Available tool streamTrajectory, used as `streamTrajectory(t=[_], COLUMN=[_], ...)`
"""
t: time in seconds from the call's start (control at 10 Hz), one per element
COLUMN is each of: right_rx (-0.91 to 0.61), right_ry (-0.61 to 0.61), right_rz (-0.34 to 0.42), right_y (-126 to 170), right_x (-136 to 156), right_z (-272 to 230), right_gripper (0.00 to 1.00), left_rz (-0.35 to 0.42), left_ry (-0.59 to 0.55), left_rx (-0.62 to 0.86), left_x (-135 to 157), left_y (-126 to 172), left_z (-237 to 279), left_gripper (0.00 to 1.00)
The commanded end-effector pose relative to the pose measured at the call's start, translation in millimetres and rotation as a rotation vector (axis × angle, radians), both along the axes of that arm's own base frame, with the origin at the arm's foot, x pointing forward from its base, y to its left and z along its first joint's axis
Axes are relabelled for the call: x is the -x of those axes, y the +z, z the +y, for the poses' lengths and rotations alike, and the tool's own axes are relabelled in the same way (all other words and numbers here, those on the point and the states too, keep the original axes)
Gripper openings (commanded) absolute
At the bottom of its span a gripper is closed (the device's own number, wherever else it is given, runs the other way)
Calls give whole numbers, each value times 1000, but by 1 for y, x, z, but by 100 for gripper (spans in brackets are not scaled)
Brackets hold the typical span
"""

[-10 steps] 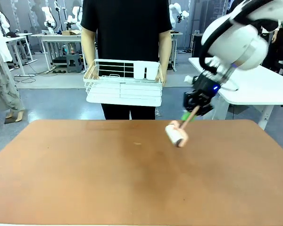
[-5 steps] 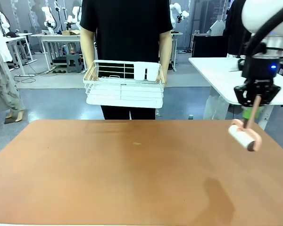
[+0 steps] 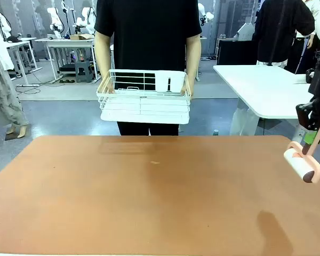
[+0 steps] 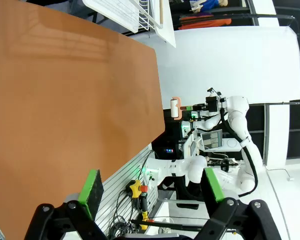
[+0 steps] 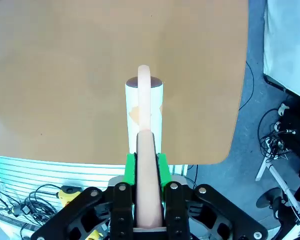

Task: Clean the table.
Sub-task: Clean the table with the Lint Roller when the human lifts the Dish drying rack, then place the Lint Roller down when the Dish drying rack is positioned in the middle of the table.

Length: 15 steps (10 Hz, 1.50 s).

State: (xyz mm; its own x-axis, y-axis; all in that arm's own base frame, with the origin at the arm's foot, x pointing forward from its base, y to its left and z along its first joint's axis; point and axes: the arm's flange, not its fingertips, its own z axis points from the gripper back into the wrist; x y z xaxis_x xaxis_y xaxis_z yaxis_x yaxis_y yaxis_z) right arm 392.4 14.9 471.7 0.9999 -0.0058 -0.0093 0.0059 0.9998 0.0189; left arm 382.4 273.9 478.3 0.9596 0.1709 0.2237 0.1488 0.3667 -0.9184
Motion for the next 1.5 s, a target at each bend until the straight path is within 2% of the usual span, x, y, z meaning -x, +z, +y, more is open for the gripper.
streamTrajectory(t=[0.0, 1.4], right_rx=[8, 8], right_ry=[1, 1], right_rz=[31, 31], right_y=[1, 1], right_x=[-6, -6], right_z=[6, 6], right_gripper=[21, 21], left_rz=[-13, -13], left_ry=[0, 0], left_rx=[4, 4], left_x=[3, 3], left_y=[1, 1], left_z=[0, 0], left_gripper=[100, 100])
